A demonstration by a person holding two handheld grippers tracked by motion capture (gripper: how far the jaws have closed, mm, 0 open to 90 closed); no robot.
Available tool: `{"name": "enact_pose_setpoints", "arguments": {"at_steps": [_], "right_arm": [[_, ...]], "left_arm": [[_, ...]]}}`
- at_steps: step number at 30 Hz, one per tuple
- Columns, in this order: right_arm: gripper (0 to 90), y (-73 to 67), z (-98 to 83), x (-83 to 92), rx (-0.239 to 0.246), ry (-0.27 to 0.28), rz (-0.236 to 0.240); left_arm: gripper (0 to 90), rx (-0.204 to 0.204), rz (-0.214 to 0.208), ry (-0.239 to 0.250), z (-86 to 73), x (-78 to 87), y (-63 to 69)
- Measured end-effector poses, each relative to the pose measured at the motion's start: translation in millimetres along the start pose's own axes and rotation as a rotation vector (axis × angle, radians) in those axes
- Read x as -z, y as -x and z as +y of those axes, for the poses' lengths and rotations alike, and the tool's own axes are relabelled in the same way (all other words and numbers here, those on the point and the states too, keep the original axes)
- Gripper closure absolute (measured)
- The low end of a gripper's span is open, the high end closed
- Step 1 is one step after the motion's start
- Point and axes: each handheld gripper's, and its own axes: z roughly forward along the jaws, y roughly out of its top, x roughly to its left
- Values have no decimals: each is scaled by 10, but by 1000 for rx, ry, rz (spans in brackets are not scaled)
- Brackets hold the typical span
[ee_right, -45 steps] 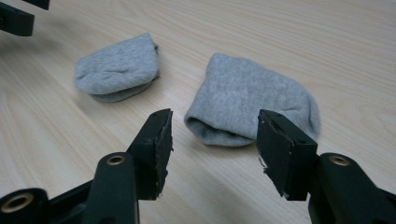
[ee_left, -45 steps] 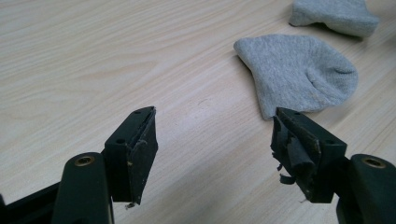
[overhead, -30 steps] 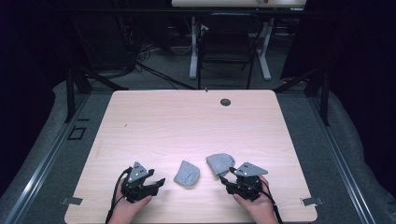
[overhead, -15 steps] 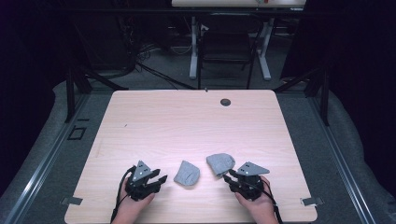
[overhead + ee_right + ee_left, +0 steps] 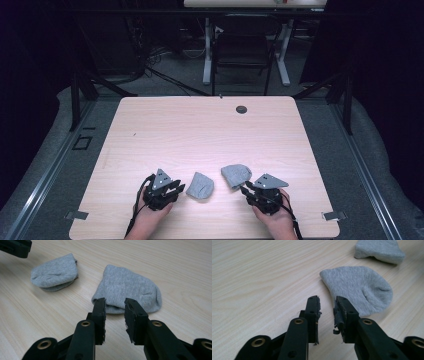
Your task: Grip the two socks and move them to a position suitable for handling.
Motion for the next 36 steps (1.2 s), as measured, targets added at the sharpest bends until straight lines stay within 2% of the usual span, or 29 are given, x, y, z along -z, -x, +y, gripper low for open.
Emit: {"name": "enact_pose_setpoints", "arguments": {"at_steps": [1, 2, 5, 11, 18, 19, 21, 22, 23, 25, 31, 35, 36], "right_arm": [[701, 0, 0, 0, 0, 0, 0], [698, 1, -5, -4, 2, -4, 0], [691, 5, -5, -5, 1, -2, 6], [681, 3, -5, -12, 2, -3, 13], [673, 3, -6, -11, 0, -2, 18], [672, 4, -7, -12, -1, -1, 17], [671, 6, -8, -11, -5, 0, 18], [671, 7, -8, -11, -5, 1, 19], [671, 7, -8, -11, -5, 1, 19], [669, 9, -4, -5, -7, 5, 22], [664, 10, -6, -4, -16, 12, 26], [662, 9, -7, -8, -15, 11, 23], [660, 13, -3, 1, -11, 8, 22]], "left_arm": [[744, 12, -2, -1, 4, -15, 0], [785, 16, -1, -15, 7, -45, -5], [831, 15, 1, -29, -1, -75, -11], [880, 13, -20, -46, -38, -106, 31], [891, -15, -64, -68, -62, -129, 146], [890, -27, -83, -73, -63, -136, 183], [890, -27, -92, -76, -65, -142, 205], [890, -46, -99, -81, -63, -152, 240], [892, -46, -99, -81, -63, -152, 240], [895, -52, -98, -66, -36, -139, 269], [897, -37, -81, -28, 66, -95, 187], [897, -7, -60, -30, 130, -162, 94], [897, -13, -56, -39, 128, -190, 79]]}}
